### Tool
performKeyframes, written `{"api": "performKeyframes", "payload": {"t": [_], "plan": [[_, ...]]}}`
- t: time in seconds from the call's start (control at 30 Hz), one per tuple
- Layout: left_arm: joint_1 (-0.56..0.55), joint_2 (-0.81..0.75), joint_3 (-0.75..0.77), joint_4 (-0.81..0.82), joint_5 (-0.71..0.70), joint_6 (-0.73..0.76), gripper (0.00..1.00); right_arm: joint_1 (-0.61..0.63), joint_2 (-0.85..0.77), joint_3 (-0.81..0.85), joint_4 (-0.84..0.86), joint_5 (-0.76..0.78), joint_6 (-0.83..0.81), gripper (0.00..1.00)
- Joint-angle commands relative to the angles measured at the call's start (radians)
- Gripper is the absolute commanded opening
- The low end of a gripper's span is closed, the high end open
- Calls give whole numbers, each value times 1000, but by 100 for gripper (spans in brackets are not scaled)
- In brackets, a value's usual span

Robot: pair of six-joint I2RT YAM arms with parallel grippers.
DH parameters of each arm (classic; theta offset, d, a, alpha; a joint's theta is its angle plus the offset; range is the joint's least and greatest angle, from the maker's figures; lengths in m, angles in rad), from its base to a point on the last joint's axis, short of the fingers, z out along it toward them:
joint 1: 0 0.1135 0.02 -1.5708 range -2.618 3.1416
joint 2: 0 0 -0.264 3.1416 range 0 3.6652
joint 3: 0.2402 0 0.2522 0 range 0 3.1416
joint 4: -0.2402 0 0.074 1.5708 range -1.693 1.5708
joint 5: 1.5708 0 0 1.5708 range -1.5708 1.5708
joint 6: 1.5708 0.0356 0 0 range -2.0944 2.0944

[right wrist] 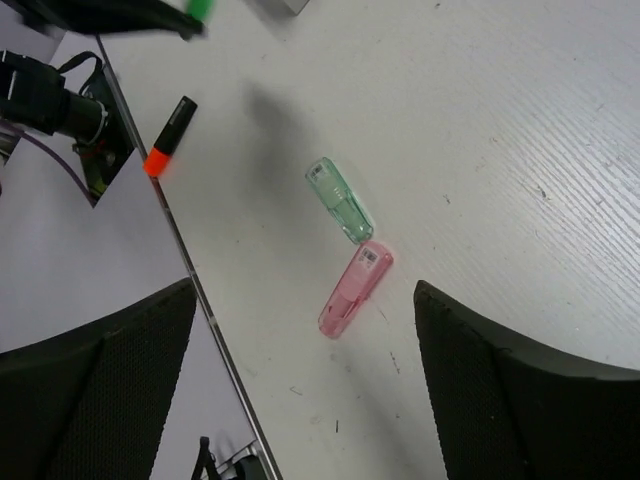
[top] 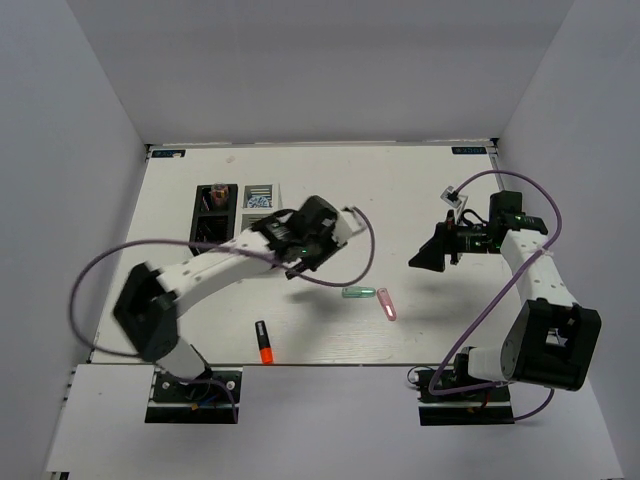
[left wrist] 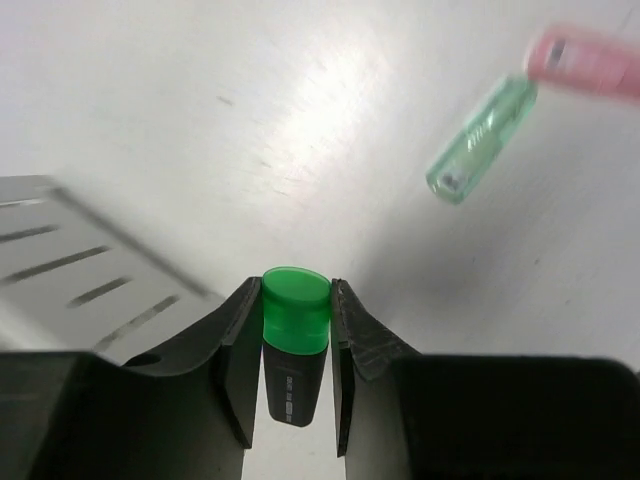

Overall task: Sort the stationery into containers
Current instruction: Grab a piece of stationery with the left arm, then place the stationery into the container

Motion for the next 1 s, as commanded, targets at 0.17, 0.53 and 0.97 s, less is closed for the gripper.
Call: {"api": "performKeyframes", "payload": {"t": [0.17, 0.53, 0.97], "plan": [[300, -512, -204, 312, -213, -415, 0, -2, -22, 19, -6, -80, -2, 0], [656, -500, -286, 417, -438, -677, 0, 0, -20, 30, -31, -79, 0, 31], [701, -424, -418, 575, -439, -662, 7, -1, 5, 31, -63, -85, -42, 62]]}}
